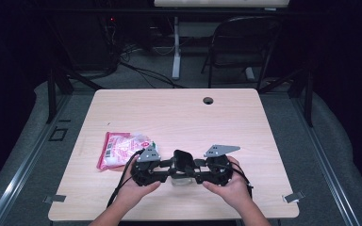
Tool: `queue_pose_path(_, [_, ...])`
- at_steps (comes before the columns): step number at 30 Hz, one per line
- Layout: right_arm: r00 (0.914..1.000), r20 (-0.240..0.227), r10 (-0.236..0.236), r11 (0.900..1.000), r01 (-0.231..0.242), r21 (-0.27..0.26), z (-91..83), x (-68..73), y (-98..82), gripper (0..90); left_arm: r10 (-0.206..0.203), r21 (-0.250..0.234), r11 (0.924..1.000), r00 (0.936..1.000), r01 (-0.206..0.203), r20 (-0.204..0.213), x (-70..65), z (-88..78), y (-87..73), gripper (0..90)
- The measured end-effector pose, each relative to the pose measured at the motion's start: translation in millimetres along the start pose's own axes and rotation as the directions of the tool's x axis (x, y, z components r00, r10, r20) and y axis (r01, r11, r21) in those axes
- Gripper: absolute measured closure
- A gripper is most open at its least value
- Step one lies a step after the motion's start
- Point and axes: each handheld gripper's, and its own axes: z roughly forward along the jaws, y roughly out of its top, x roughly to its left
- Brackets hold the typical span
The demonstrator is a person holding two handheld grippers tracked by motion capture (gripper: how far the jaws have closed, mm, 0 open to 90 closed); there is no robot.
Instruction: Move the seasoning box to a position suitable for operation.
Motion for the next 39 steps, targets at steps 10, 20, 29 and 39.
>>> queue_pose_path(10, [0.9969, 0.045, -0.065, 0.998, 0.065, -0.006, -0.8, 12.3, -2.6, 44.4, 0.008, -0.015, 0.9999, 0.9999, -0.008, -0.012, -2.9, 3.1, 6.2, 54.0])
queue_pose_path(20, [0.9895, 0.122, -0.078, 0.996, 0.083, -0.032, 8.7, 18.4, -6.3, 45.4, 0.014, -0.047, 0.9988, 0.9999, -0.015, -0.005, -6.4, 2.3, 9.6, 51.9])
queue_pose_path(29, [0.9844, 0.159, -0.074, 0.995, 0.084, -0.055, 5.8, 20.4, -6.9, 47.9, 0.015, -0.037, 0.9992, 0.9983, -0.018, -0.057, -1.4, 5.6, 8.5, 48.8])
queue_pose_path(39, [0.9841, 0.168, -0.057, 0.994, 0.071, -0.077, 0.7, 18.7, -8.9, 48.4, -0.019, 0.005, 0.9998, 0.9924, 0.019, -0.121, 9.8, 16.6, 3.2, 49.1])
